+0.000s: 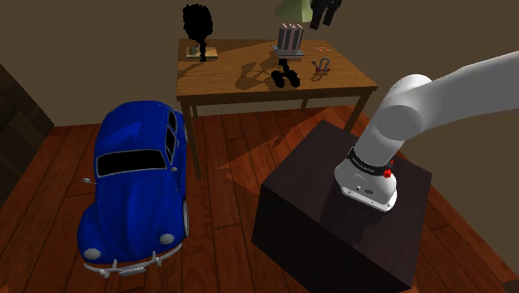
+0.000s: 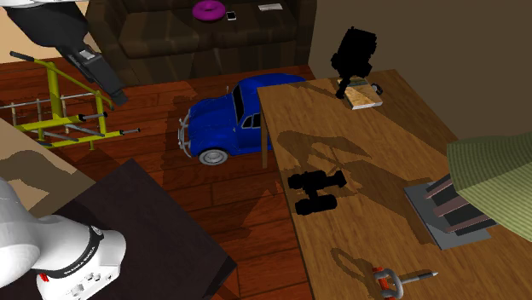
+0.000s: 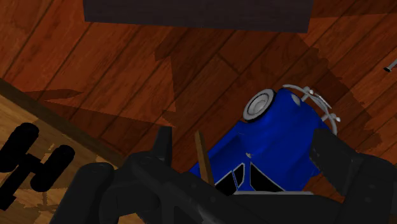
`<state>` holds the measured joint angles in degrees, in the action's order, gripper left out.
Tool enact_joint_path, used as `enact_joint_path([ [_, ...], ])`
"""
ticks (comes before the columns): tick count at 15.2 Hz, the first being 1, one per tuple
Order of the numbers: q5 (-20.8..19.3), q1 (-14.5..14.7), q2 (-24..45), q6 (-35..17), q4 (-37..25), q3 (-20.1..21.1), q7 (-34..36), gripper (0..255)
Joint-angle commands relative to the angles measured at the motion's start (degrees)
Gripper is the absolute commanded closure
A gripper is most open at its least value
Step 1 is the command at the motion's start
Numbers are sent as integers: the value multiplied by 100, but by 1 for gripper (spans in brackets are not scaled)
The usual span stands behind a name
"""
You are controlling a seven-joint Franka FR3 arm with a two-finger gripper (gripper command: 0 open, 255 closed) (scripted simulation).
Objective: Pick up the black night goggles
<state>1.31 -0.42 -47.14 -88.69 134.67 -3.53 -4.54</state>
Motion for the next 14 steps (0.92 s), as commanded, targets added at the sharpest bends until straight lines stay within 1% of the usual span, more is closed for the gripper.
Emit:
enact_joint_path([
  [1,0,0,0,0,0,0,0,0],
  [7,-171,-244,867,-1028,128,-238,83,0],
  [14,-281,-489,2065,-2116,-26,-548,177,0],
])
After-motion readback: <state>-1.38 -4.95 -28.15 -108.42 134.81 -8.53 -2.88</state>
